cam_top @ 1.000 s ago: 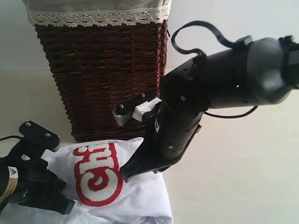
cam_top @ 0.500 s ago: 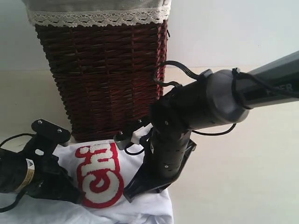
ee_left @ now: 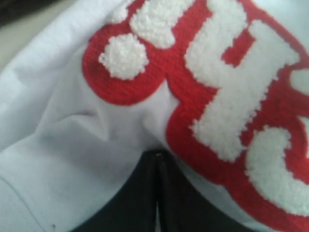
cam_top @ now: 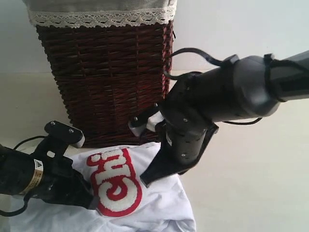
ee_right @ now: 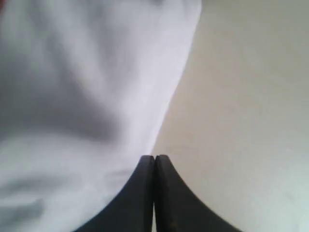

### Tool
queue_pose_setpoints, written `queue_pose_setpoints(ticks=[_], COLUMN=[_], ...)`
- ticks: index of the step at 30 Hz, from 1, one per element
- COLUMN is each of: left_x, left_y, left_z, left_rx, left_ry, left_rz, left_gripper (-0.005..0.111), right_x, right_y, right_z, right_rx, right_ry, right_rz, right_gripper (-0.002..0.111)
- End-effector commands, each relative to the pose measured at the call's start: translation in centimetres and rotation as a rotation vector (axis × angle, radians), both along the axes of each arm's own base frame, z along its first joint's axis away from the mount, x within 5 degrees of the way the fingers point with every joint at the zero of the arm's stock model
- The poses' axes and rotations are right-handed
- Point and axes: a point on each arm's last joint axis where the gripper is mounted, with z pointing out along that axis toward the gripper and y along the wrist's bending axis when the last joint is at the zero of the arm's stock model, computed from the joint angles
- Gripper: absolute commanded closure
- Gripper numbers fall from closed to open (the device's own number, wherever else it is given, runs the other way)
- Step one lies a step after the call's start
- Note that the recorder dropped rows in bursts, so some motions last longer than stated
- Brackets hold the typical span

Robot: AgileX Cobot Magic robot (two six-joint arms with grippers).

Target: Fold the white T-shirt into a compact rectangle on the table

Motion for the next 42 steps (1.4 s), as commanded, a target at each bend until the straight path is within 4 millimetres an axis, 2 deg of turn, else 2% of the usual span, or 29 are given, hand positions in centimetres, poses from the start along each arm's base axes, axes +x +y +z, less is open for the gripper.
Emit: queue_pose_setpoints(ticks=[1, 5, 8, 15, 21, 26, 35, 40, 42], left_x=[0.3, 0.2, -0.2, -1.8, -2.5, -1.6, 1.7, 3.0, 3.1], left_y=[0.1, 0.6, 1.0, 2.3, 3.2, 4.1, 1.4, 0.0, -0.3], left_z=[2.2, 4.0, 3.8, 1.2, -0.3, -0.7, -0.9, -0.5, -0.2], left_rx=[-0.025, -0.044, -0.018, 0.051, 0.106, 0.21, 0.149, 0.086, 0.065], left_ry=[-0.091, -0.167, -0.172, -0.079, -0.034, -0.09, -0.084, -0.077, -0.077], left_rz=[0.029, 0.06, 0.063, 0.086, 0.141, 0.22, 0.194, 0.164, 0.155], left_gripper=[0.102, 0.086, 0.079, 0.08, 0.08, 0.08, 0.08, 0.08, 0.08], right_x=[0.3, 0.2, 0.3, 0.8, 1.7, 1.3, -0.9, -1.0, -0.5], right_y=[0.8, 2.1, 2.9, 3.1, 0.9, -1.4, -3.3, -3.8, -5.1], right_z=[2.4, 1.8, 0.3, -4.7, -7.6, -8.2, -8.3, -8.4, -8.3], right_rx=[0.155, 0.257, 0.307, 0.236, 0.164, 0.054, -0.028, -0.064, -0.148], right_ry=[-0.102, -0.079, -0.039, 0.015, 0.102, 0.194, 0.25, 0.242, 0.203], right_rz=[0.029, 0.113, 0.133, 0.181, 0.016, -0.024, -0.06, -0.081, -0.139], right_gripper=[0.108, 0.108, 0.108, 0.108, 0.108, 0.108, 0.108, 0.108, 0.108])
